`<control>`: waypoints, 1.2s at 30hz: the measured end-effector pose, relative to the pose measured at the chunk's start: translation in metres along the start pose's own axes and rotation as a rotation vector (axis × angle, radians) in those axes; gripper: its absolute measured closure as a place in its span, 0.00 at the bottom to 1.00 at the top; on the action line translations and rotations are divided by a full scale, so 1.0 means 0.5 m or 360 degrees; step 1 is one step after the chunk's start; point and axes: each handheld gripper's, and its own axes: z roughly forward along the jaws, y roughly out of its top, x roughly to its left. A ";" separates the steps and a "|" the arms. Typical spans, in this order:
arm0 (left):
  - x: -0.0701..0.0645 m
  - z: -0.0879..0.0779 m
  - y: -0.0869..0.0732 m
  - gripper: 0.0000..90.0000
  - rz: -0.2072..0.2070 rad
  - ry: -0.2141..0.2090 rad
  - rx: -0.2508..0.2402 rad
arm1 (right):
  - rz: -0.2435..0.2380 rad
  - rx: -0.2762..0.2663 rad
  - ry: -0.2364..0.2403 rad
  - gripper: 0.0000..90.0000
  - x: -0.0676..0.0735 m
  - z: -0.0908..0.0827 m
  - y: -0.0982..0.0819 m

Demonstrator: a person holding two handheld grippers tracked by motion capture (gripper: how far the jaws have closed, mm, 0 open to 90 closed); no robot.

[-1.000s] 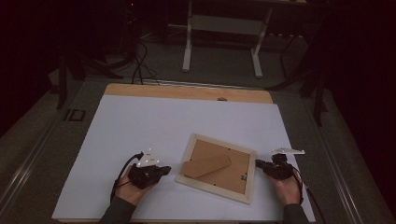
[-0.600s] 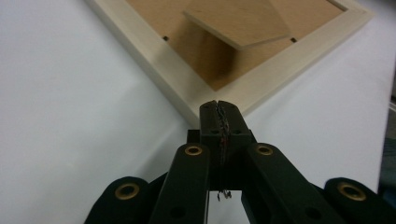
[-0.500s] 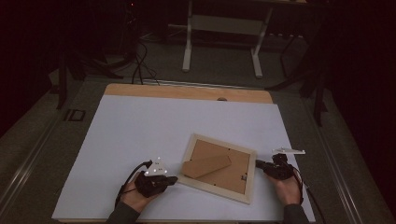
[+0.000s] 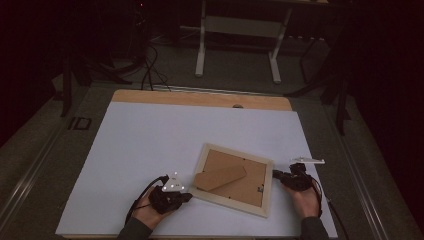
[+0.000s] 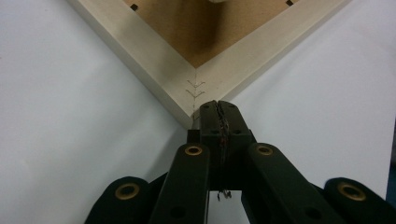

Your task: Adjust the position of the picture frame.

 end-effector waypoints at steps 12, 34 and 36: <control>-0.001 0.001 0.000 1.00 0.0022 -0.0006 0.0000 | 0.0004 0.0005 0.0005 1.00 -0.007 0.022 0.021; -0.007 0.003 0.001 1.00 0.0072 0.0071 -0.0018 | -0.0086 0.0063 -0.0030 1.00 0.021 0.049 0.053; -0.007 0.003 0.001 1.00 0.0071 0.0071 -0.0018 | -0.0106 0.0090 -0.0028 1.00 0.024 0.046 0.049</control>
